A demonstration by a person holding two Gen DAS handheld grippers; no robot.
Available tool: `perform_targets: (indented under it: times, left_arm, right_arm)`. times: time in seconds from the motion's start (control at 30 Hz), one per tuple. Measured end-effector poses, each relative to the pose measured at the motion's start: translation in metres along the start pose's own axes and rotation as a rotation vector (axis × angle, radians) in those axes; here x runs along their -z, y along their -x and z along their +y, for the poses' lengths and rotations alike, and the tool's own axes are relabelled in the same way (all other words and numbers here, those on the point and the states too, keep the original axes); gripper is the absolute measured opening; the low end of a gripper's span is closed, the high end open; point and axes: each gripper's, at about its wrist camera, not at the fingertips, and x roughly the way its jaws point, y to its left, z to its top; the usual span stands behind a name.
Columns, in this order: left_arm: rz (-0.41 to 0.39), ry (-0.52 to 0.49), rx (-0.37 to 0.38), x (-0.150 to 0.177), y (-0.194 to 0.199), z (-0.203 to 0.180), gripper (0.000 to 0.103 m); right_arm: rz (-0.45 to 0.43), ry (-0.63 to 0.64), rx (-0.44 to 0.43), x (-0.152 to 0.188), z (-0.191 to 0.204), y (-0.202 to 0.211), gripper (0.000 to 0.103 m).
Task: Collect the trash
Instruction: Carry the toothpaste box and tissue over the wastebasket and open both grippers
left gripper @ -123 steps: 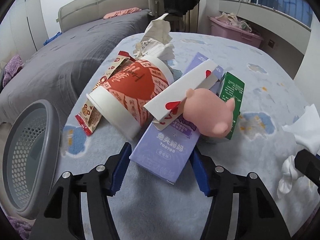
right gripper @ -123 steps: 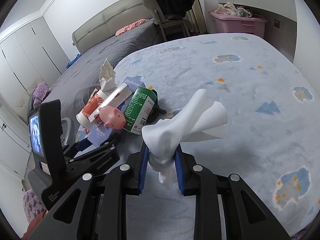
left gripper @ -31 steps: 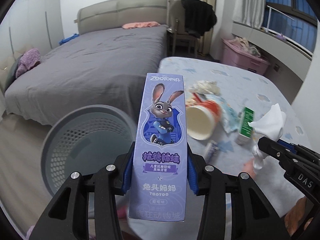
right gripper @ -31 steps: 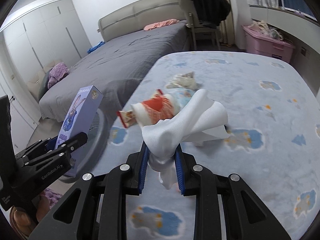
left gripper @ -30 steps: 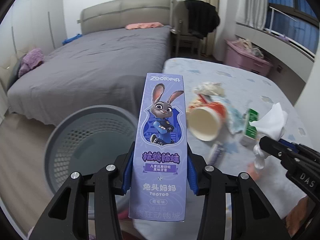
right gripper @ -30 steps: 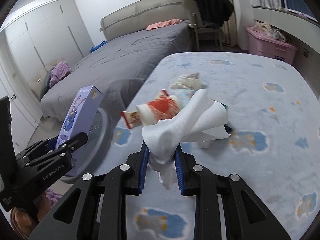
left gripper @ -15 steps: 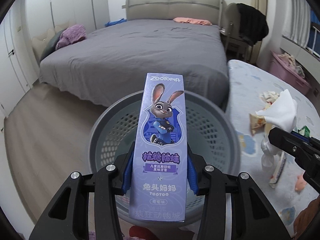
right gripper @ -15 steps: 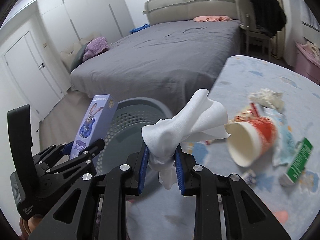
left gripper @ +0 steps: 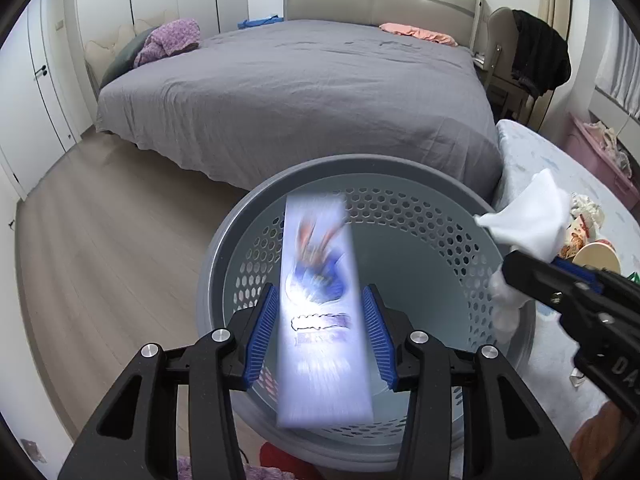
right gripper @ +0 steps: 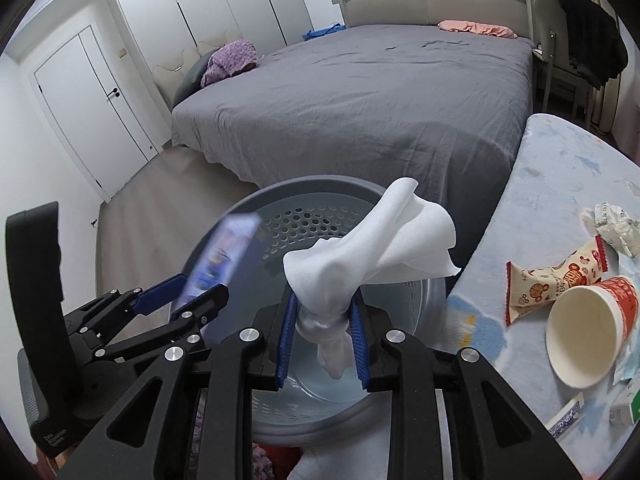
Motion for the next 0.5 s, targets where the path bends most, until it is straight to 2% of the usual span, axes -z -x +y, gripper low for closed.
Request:
perform_targets:
  times: [0.13,0.2,0.37,0.5]
  left_arm:
    - [-0.003,-0.006,0.000,0.0001,0.0012,-0.0018,0.045]
    - [-0.002,-0.002,-0.003,-0.0004,0.0005,0.0000,0.055]
    - [0.001,0.008,-0.012,-0.0003,0.0008,0.0027,0.058]
    - [0.001,0.013,-0.013,0.0000,0.0019,0.0037,0.061]
  right_arm:
    - [0.002,-0.001,0.004,0.0007,0.0004,-0.0012,0.025]
    - [-0.004,-0.004,0.003,-0.0008,-0.0016,-0.0010,0.026]
    - [-0.022,-0.016,0.014,-0.0002,-0.0053,0.0042,0.040]
    - [-0.033,-0.013,0.022,0.0010,-0.0051,0.0073,0.041]
